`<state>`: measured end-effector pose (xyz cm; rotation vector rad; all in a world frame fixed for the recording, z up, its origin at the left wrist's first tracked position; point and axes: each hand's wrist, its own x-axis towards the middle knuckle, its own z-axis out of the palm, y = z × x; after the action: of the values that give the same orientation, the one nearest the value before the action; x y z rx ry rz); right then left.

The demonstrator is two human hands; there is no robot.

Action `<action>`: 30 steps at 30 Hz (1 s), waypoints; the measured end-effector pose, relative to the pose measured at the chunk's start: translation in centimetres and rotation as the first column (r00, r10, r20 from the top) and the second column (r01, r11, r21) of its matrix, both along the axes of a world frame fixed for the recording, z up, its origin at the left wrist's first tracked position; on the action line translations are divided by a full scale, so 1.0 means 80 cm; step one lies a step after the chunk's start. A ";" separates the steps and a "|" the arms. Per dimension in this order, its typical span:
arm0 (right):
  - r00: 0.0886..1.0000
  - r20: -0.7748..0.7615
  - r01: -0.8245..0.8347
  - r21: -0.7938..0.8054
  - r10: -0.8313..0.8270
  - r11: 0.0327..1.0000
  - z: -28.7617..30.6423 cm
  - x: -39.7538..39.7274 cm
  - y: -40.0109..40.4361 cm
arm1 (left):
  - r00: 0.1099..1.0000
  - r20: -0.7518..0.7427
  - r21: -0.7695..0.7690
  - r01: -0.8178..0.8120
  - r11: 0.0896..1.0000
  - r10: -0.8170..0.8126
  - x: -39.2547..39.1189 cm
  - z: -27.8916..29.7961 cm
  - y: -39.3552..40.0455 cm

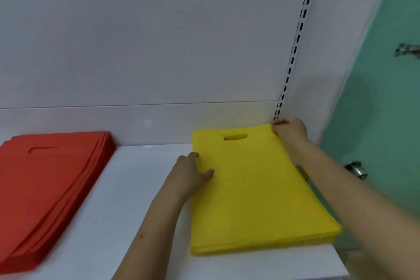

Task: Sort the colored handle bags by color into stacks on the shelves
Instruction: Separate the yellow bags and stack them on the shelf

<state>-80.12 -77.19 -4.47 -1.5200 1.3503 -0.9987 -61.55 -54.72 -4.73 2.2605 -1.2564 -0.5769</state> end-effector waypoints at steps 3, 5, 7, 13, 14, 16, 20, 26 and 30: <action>0.994 -0.109 -0.029 -0.098 0.018 0.995 0.003 0.000 -0.015 | 0.991 0.134 0.087 -0.036 0.996 0.024 -0.020 -0.006 -0.011; 0.953 -0.295 -0.113 -0.135 0.069 0.984 0.004 0.000 -0.016 | 0.971 0.236 0.120 -0.062 0.991 0.032 -0.032 -0.011 -0.017; 0.872 -0.464 -0.215 -0.076 0.156 0.974 -0.001 0.008 -0.011 | 0.953 0.299 0.125 -0.076 0.989 0.035 -0.039 -0.015 -0.019; 0.752 -0.611 -0.302 0.016 0.248 0.953 -0.002 0.019 0.012 | 0.928 0.369 0.122 -0.096 0.988 0.045 -0.044 -0.020 -0.023; 0.701 -0.672 -0.304 0.020 0.238 0.952 0.004 0.018 0.012 | 0.913 0.405 0.126 -0.099 0.987 0.040 -0.048 -0.023 -0.022; 0.589 -0.785 -0.340 -0.027 0.190 0.940 0.019 0.018 0.016 | 0.888 0.458 0.134 -0.110 0.985 0.037 -0.055 -0.028 -0.021; 0.547 -0.836 -0.496 -0.299 0.027 0.815 0.067 0.046 0.047 | 0.924 0.375 0.065 -0.101 0.993 0.069 -0.047 -0.031 -0.013; 0.681 -0.663 -0.659 -0.370 0.311 0.655 0.104 0.150 0.147 | 0.946 0.180 -0.248 -0.222 0.943 0.270 -0.009 -0.008 0.073; 0.680 -0.562 -0.719 -0.382 0.471 0.581 0.106 0.239 0.240 | 0.908 0.199 -0.400 -0.267 0.877 0.368 0.042 0.008 0.173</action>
<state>-60.96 -58.02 3.99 -2.5611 0.6243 -0.6618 -58.22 -40.85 -4.12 2.2006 -0.9704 0.0910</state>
